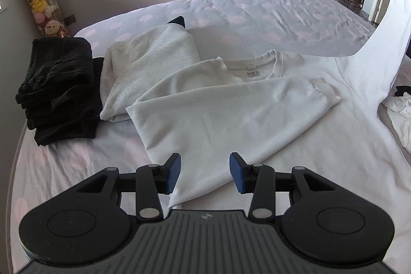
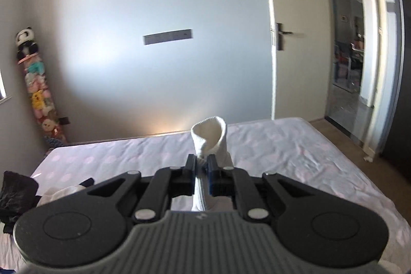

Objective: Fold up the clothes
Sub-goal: 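Grasp the other sleeve cuff with the right gripper and lift it, then fold the other sleeve and side across the body with the right gripper, release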

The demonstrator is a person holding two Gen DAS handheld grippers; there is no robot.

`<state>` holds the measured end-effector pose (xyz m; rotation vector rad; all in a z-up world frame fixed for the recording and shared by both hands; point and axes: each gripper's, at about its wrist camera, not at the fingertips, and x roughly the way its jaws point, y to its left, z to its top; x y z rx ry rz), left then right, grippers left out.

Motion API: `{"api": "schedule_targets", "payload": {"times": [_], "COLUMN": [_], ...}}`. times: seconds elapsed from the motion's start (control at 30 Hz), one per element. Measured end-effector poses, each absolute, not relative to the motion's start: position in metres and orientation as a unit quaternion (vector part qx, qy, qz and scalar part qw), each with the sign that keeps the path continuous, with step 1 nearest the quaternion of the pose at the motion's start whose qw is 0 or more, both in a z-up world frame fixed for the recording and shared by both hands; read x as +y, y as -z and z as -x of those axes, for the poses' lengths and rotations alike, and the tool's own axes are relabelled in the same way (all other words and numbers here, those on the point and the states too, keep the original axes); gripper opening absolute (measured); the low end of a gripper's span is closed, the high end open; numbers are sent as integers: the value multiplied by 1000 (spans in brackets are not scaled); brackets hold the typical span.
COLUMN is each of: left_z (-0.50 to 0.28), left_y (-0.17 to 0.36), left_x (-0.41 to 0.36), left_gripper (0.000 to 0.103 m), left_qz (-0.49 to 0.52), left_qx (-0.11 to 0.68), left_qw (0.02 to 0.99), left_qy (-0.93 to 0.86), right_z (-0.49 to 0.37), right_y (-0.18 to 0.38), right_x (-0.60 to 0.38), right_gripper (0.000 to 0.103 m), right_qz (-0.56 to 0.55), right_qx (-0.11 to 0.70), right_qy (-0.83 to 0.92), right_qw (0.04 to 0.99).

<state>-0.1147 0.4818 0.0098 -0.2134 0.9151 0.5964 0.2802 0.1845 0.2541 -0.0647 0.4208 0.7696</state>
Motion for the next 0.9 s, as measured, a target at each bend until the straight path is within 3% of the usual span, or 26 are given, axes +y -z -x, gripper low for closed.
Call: {"api": "schedule_targets", "payload": {"times": [0.13, 0.3, 0.63, 0.9], "left_z": [142, 172, 205, 206], "left_y": [-11, -2, 23, 53], "left_x": [499, 519, 546, 552], "left_gripper": [49, 49, 49, 49], "left_qz": [129, 160, 185, 174], "left_qx": [415, 398, 378, 412], "left_qw": [851, 849, 853, 847], "left_qy": [-296, -310, -310, -287], "right_z": [-222, -164, -87, -39], "right_y": [-256, -215, -66, 57], "right_x": [263, 339, 444, 501], "right_gripper": [10, 10, 10, 10], "right_qz": [62, 96, 133, 142], "right_qx": [190, 211, 306, 404], "right_qy": [-433, -492, -558, -588], "right_qw": [879, 839, 760, 686]}}
